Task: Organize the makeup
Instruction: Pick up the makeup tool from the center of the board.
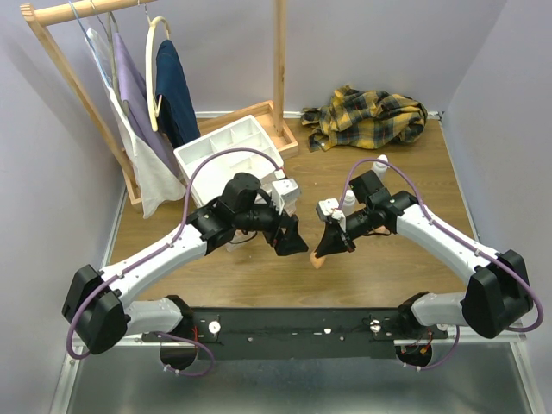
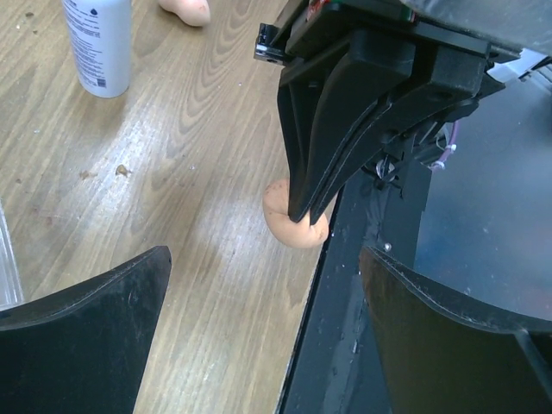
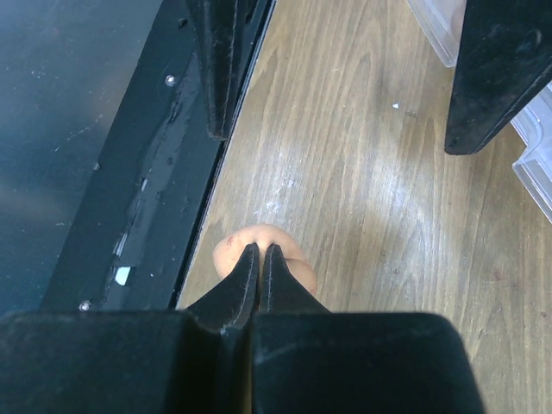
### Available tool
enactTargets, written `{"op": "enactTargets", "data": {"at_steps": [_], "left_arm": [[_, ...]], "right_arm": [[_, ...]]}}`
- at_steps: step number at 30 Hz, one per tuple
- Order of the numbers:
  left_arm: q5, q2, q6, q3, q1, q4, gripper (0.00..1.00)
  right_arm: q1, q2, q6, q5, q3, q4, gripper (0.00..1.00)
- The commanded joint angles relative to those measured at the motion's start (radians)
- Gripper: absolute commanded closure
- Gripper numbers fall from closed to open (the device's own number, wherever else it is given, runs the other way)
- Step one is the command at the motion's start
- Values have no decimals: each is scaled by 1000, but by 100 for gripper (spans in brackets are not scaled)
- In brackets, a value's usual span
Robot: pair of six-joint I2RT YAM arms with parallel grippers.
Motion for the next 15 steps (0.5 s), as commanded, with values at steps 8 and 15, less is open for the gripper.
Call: {"op": "enactTargets", "data": {"at_steps": [8, 15], "left_arm": [[32, 21, 16, 19, -21, -7, 1], [29, 61, 7, 24, -61, 6, 1]], "right_arm": [[-10, -17, -11, -81, 61, -39, 95], [-15, -6, -28, -123, 78, -70, 95]]}}
